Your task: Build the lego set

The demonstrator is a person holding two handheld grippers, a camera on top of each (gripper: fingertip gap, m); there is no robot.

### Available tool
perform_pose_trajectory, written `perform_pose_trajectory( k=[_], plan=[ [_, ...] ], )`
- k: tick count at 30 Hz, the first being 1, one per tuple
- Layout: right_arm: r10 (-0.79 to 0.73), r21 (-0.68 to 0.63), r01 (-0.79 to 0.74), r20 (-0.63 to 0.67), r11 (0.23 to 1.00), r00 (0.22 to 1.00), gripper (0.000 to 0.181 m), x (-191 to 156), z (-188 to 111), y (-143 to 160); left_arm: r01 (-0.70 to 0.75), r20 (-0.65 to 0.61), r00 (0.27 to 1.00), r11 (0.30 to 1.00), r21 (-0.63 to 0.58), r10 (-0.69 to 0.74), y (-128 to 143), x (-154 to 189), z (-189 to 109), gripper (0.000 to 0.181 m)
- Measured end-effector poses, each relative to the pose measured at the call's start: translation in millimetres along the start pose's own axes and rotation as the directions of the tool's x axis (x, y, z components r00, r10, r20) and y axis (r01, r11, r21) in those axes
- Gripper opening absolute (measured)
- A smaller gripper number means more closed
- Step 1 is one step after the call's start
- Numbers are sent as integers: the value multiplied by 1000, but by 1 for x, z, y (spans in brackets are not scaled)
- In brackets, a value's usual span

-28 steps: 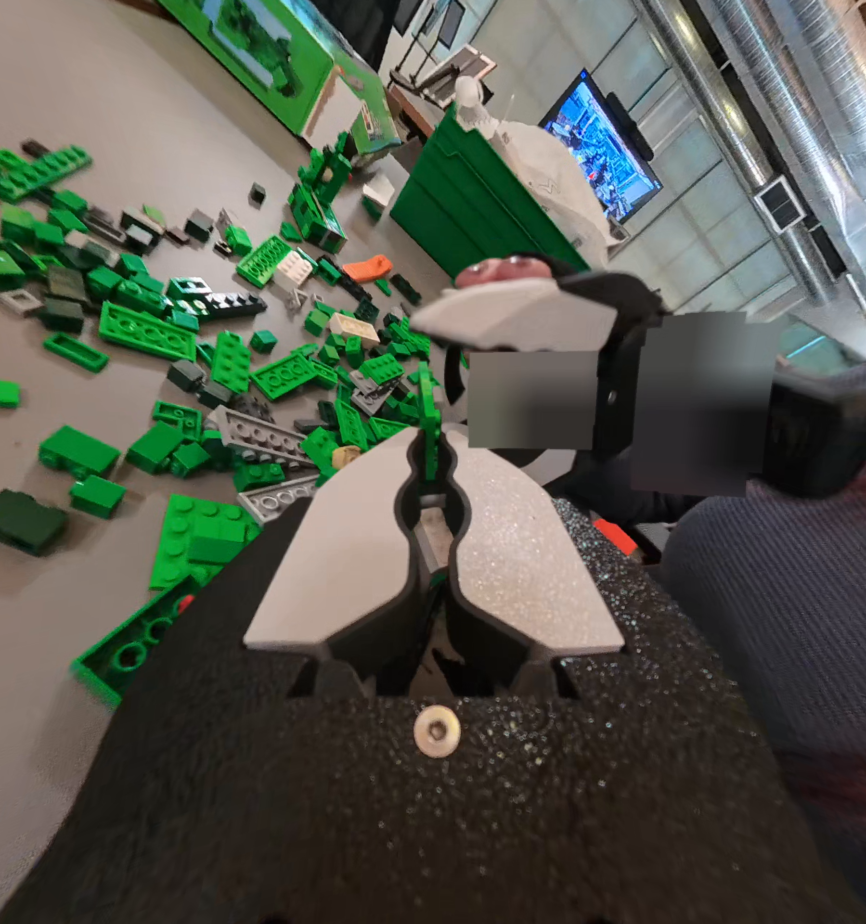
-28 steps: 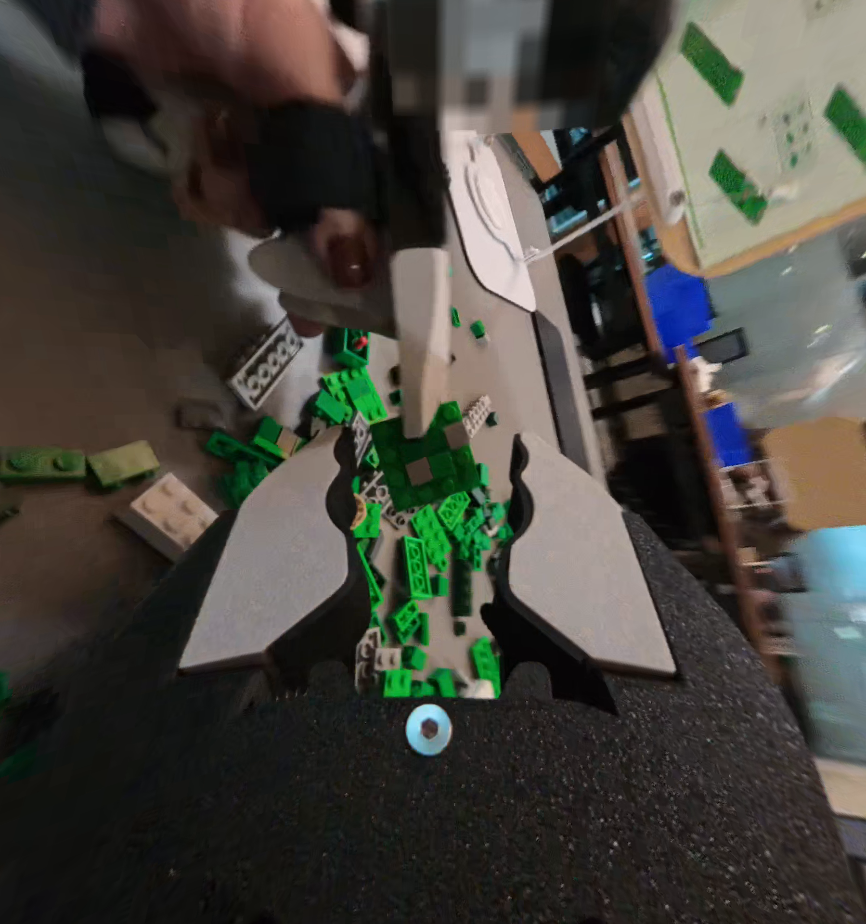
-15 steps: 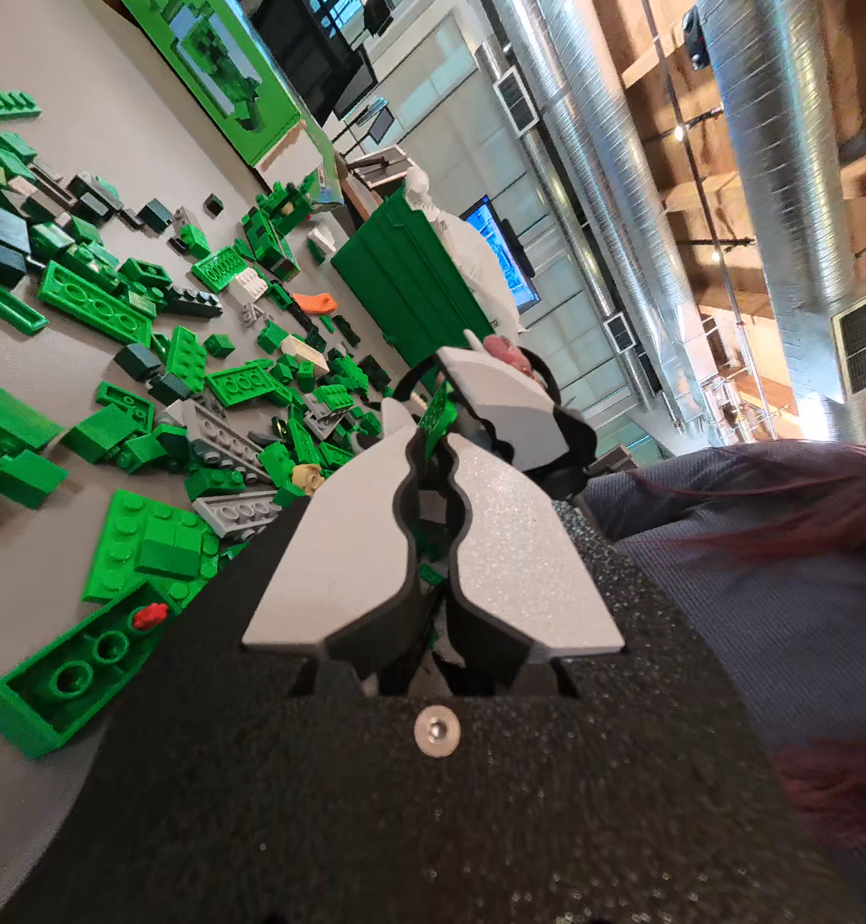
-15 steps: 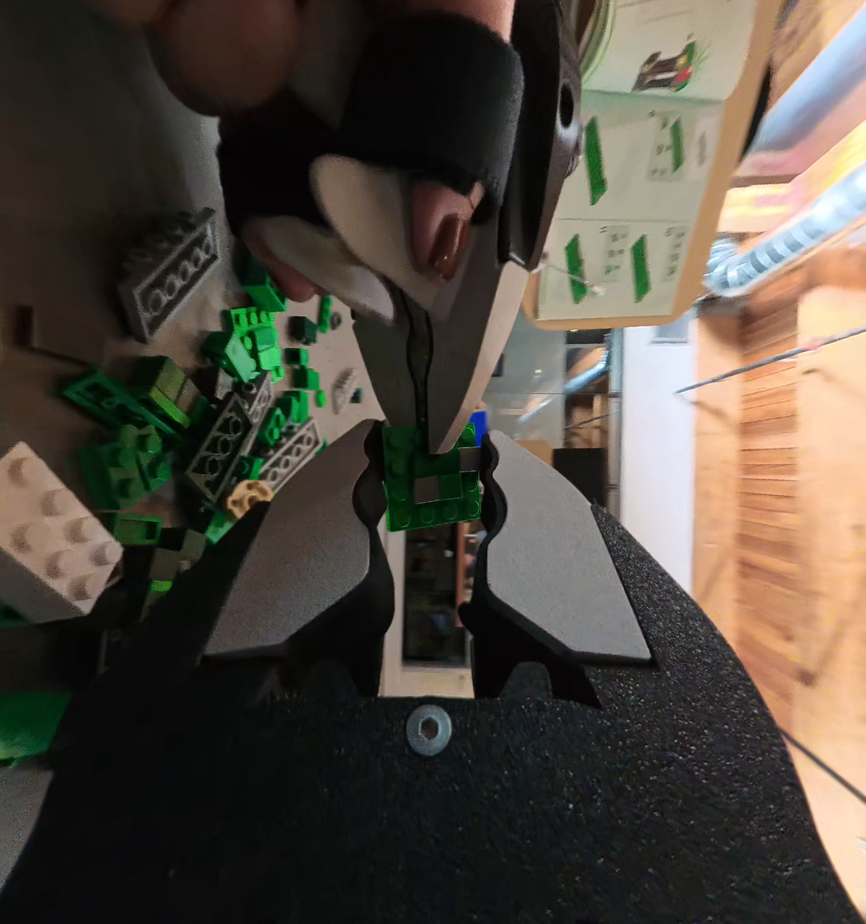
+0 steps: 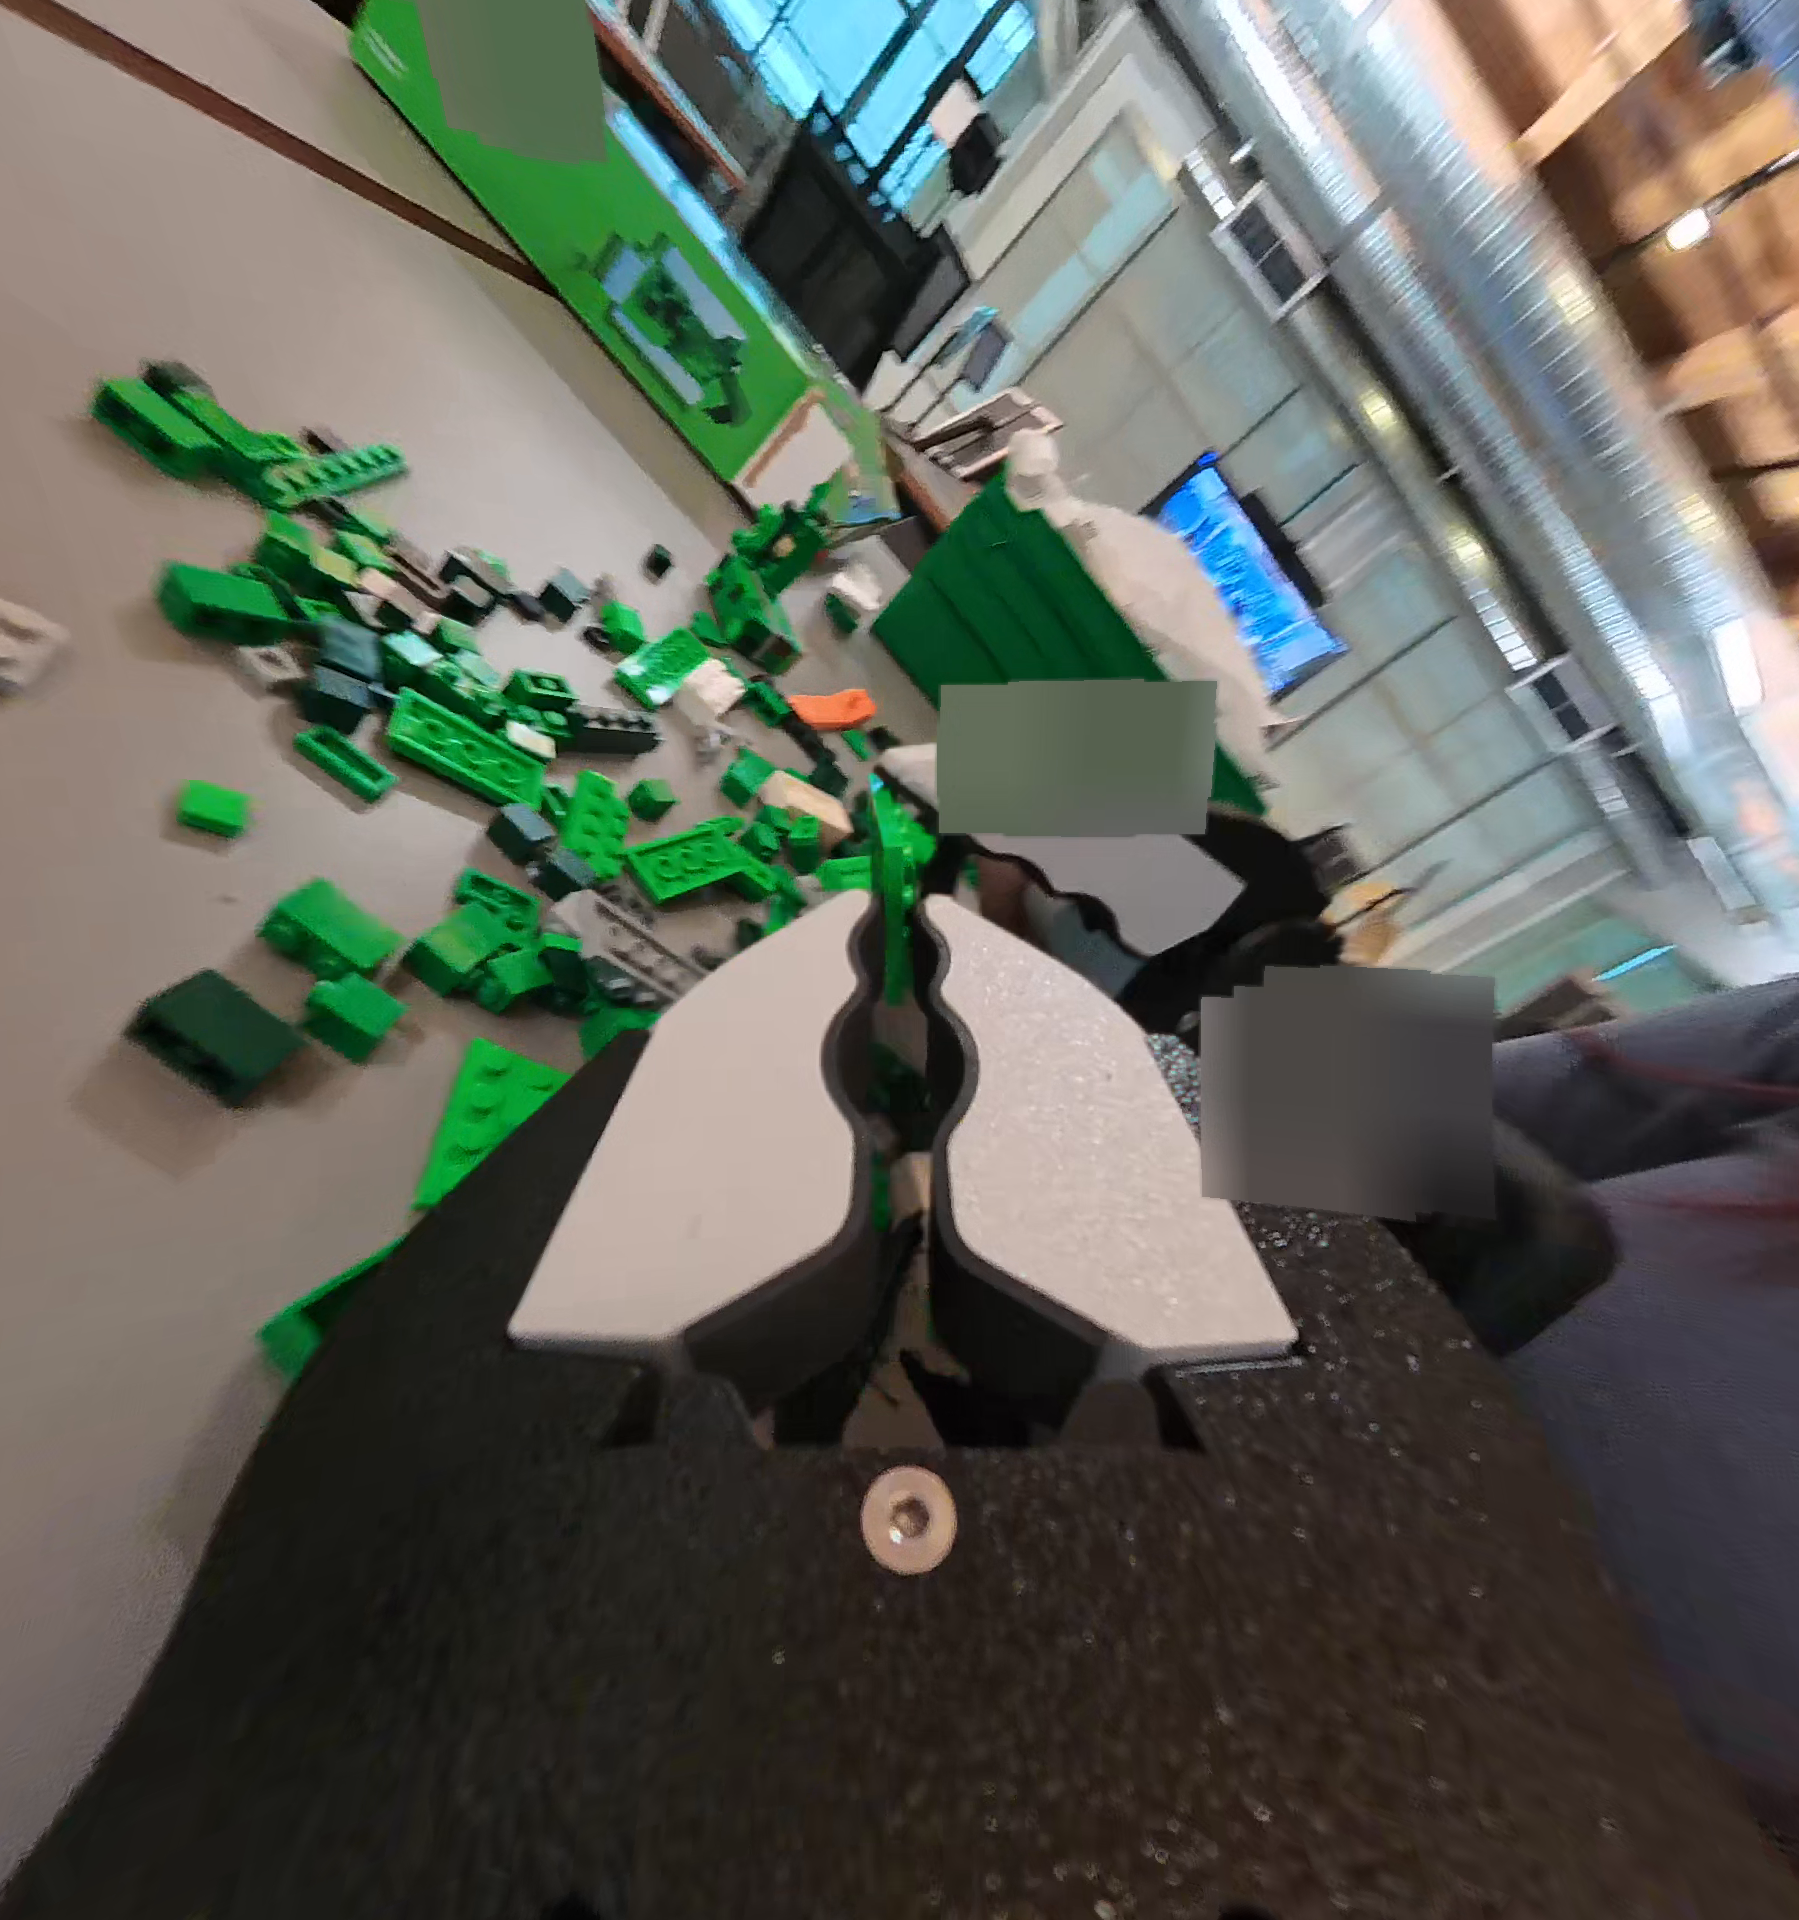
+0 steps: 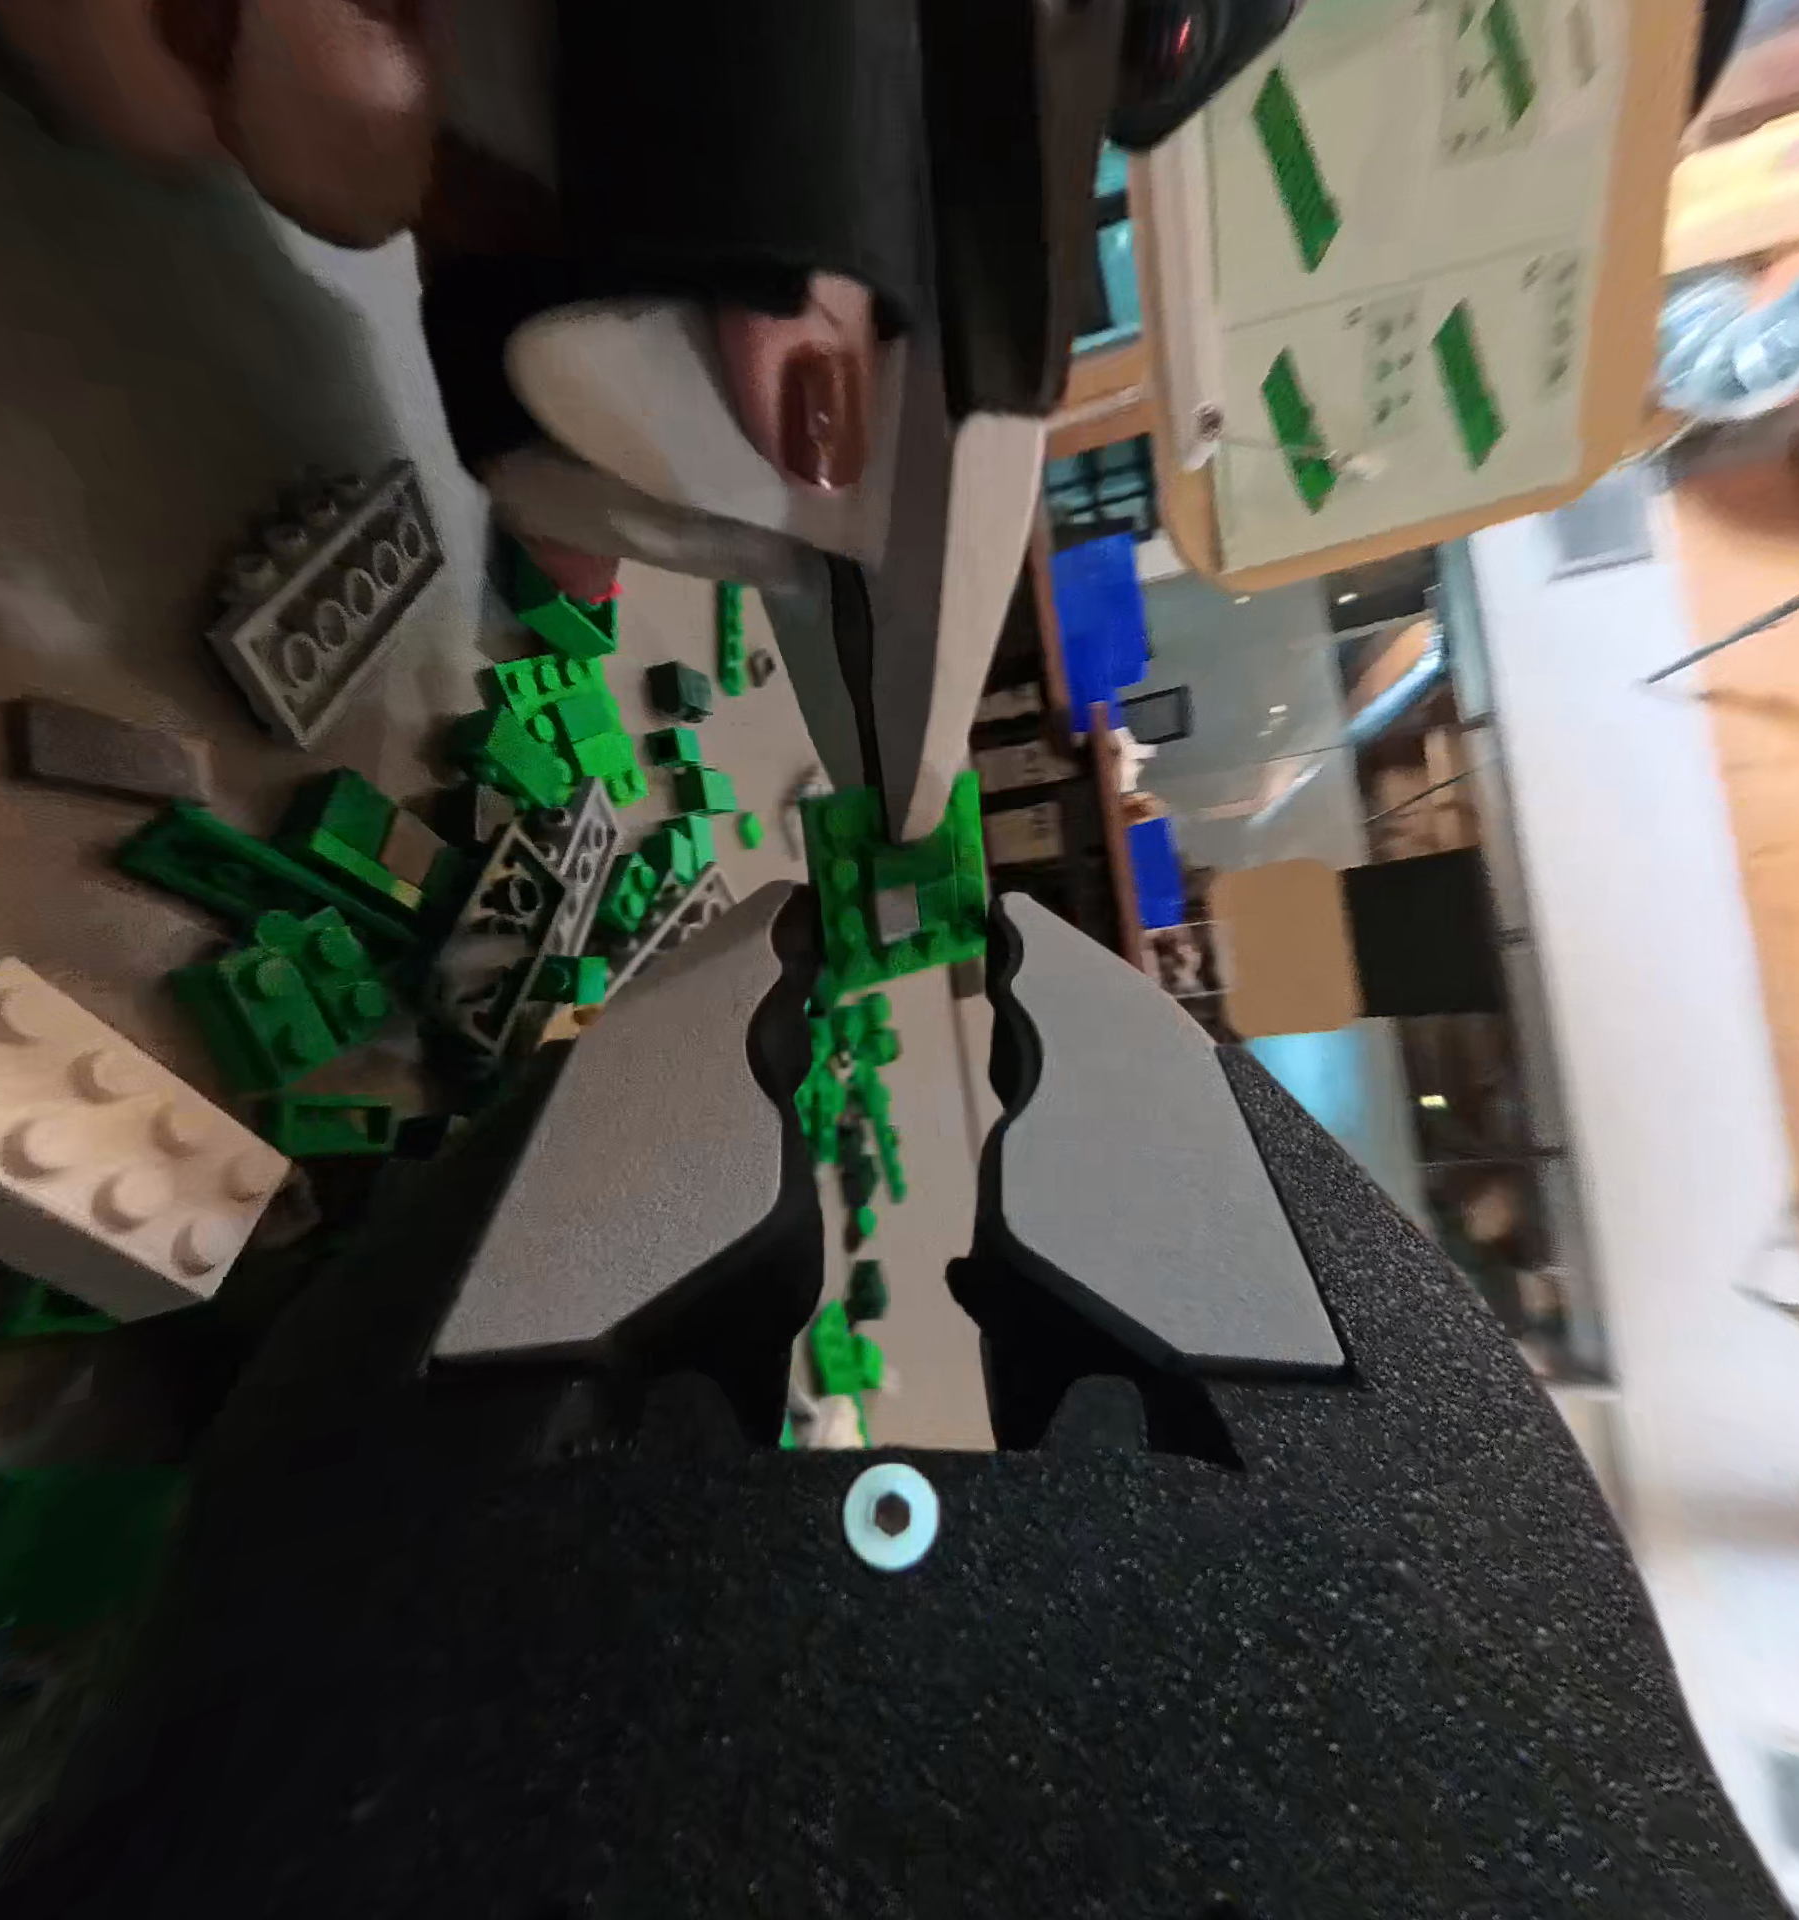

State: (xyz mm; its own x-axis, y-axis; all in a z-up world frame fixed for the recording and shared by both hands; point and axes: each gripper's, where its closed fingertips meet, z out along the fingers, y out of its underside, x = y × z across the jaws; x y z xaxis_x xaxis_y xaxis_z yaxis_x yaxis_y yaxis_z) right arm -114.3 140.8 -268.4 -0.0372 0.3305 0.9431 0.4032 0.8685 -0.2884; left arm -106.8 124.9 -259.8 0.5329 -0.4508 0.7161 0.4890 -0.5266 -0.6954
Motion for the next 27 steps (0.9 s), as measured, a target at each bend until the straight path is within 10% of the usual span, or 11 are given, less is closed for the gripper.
perform_pose_trajectory(
  k=[1,7,13,21,27],
  plan=[
    [36,-2,-36,33,999,999,31,-2,0,3,-31,33,999,1000,-6,31,0,-4,-2,4],
    [207,-51,-201,260,978,943,34,-20,-10,22,-247,244,931,960,-128,272,1,-27,-12,5],
    [562,-155,-550,396,821,726,40,-3,-27,42,-376,294,828,861,-344,478,24,-33,-3,26],
    [871,-346,-819,-12,458,492,23,58,-92,199,-707,436,520,656,-262,734,-17,-29,-13,54],
    [896,-394,-855,-143,338,420,18,57,-116,241,-843,462,399,515,-154,792,-31,-4,-19,45]
  ],
)
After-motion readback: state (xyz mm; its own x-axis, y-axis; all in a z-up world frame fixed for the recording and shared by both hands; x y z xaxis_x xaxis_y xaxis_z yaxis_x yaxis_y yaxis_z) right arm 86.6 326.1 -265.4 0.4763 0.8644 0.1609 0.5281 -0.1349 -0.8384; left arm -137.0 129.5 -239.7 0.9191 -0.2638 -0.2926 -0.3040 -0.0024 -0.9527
